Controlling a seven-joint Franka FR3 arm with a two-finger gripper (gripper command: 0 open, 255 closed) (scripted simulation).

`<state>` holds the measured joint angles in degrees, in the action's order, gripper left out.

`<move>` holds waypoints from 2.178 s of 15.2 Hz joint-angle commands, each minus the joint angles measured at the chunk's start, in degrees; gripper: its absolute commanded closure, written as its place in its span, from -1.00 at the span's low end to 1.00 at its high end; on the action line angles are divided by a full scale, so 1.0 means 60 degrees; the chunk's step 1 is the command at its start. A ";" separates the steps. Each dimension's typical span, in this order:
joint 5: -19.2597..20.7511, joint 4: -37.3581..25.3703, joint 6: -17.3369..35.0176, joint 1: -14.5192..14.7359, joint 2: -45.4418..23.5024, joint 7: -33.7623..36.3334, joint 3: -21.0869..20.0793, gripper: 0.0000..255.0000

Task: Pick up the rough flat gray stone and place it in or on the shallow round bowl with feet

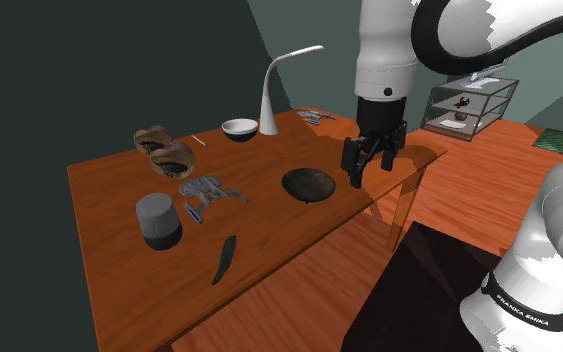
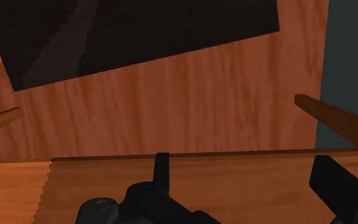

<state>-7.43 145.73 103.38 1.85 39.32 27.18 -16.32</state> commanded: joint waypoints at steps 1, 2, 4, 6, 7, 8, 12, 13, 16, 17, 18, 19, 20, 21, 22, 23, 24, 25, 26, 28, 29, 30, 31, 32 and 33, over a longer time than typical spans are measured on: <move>-0.0246 0.0018 0.0621 -0.0005 -0.0446 0.0764 -0.0489 -1.00; -0.0321 -0.0013 0.0926 -0.0034 -0.0714 0.1112 -0.0716 -1.00; -0.0413 -0.0126 0.1533 -0.0123 -0.1301 0.1820 -0.1174 -1.00; -0.0410 -0.0306 0.2130 -0.0254 -0.1948 0.2554 -0.1633 -1.00; -0.0368 -0.0420 0.2421 -0.0336 -0.2294 0.2934 -0.1863 -1.00; -0.0295 -0.0550 0.2705 -0.0431 -0.2652 0.3326 -0.2094 -1.00; 0.0376 -0.1223 0.3738 -0.0876 -0.4225 0.5061 -0.2982 -1.00; 0.0654 -0.1429 0.3959 -0.0990 -0.4655 0.5547 -0.3182 -1.00; 0.1765 -0.2147 0.4490 -0.1255 -0.6029 0.7143 -0.3661 -1.00; 0.2213 -0.2420 0.4611 -0.1276 -0.6511 0.7709 -0.3742 -1.00; 0.2680 -0.2711 0.4702 -0.1257 -0.6996 0.8275 -0.3778 -1.00; 0.3146 -0.3020 0.4763 -0.1182 -0.7477 0.8828 -0.3757 -1.00; 0.3595 -0.3344 0.4799 -0.1059 -0.7947 0.9358 -0.3684 -1.00; 0.4016 -0.3684 0.4812 -0.0906 -0.8404 0.9855 -0.3580 -1.00; 0.4404 -0.4037 0.4807 -0.0729 -0.8846 1.0318 -0.3451 -1.00; 0.4755 -0.4403 0.4788 -0.0536 -0.9272 1.0744 -0.3303 -1.00; 0.5067 -0.4781 0.4758 -0.0329 -0.9683 1.1132 -0.3139 -1.00; 0.5340 -0.5170 0.4719 -0.0112 -1.0080 1.1484 -0.2964 -1.00; 0.5582 -0.5572 0.4672 0.0103 -1.0467 1.1805 -0.2788 -1.00; 0.5985 -0.6413 0.4554 0.0515 -1.1220 1.2367 -0.2452 -1.00; 0.6089 -0.6697 0.4511 0.0650 -1.1458 1.2524 -0.2339 -1.00; 0.6145 -0.6693 0.4593 0.0681 -1.1542 1.2558 -0.2285 -1.00; 0.6208 -0.6690 0.4673 0.0705 -1.1628 1.2594 -0.2240 -1.00; 0.6271 -0.6690 0.4751 0.0728 -1.1715 1.2631 -0.2194 -1.00; 0.6334 -0.6693 0.4829 0.0751 -1.1804 1.2668 -0.2149 -1.00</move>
<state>30.17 105.74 131.96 6.13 -30.92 102.86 -29.51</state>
